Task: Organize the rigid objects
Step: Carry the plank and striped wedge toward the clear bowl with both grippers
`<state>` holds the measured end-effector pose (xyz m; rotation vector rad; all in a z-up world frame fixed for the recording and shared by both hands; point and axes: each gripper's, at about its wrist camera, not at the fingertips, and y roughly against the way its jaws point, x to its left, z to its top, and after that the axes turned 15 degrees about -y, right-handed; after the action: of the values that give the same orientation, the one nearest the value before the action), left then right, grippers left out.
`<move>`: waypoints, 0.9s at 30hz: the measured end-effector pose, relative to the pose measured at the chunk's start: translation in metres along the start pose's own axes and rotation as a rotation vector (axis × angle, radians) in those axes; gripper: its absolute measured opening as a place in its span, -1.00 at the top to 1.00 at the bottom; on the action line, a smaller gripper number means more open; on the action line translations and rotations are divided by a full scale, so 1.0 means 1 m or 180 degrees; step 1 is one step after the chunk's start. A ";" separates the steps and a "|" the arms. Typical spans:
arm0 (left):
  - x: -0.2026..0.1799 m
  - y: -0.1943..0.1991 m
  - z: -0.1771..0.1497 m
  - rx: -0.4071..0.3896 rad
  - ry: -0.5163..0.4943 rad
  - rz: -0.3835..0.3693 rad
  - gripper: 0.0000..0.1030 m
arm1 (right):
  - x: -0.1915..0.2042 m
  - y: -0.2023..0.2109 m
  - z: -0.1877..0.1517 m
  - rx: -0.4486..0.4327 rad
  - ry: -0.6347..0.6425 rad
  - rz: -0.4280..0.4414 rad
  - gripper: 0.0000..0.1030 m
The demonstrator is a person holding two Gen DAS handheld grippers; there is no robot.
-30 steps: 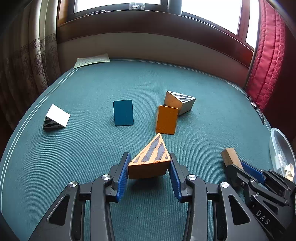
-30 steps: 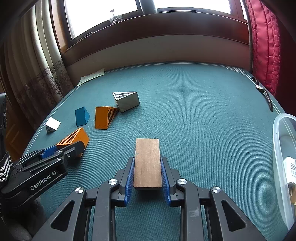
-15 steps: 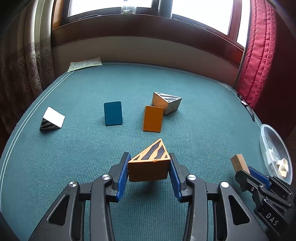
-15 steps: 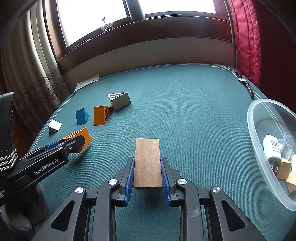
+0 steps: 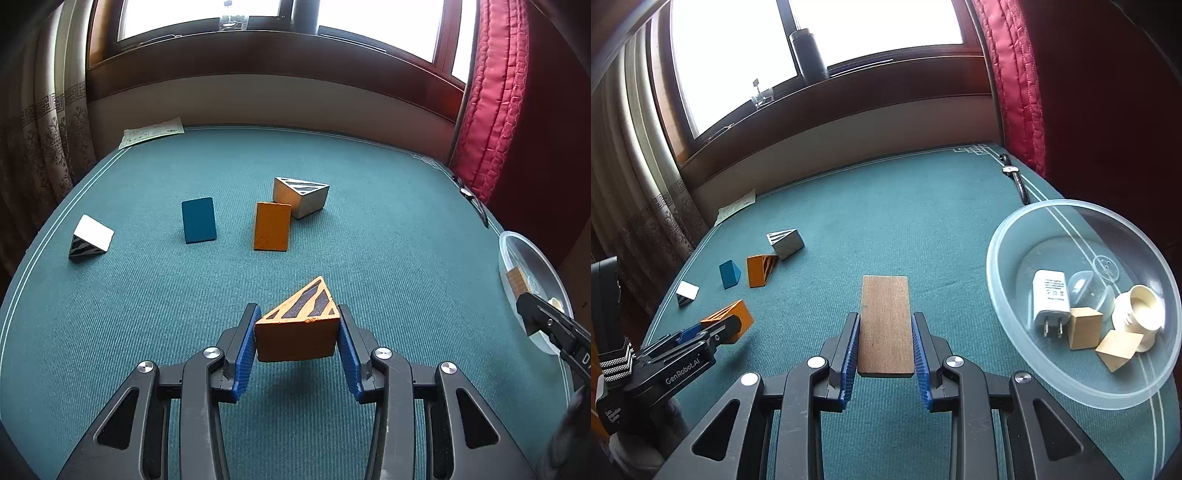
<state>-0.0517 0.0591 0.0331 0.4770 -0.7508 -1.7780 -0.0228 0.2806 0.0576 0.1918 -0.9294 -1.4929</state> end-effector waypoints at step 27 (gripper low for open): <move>-0.051 0.018 0.014 -0.0041 -0.0237 -0.0245 0.19 | -0.106 0.027 0.035 -0.0561 -0.0646 -0.0674 0.03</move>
<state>-0.0317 0.1073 0.0531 0.4383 -0.7815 -1.8800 -0.0049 0.3936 0.0546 0.0096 -0.9542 -1.8067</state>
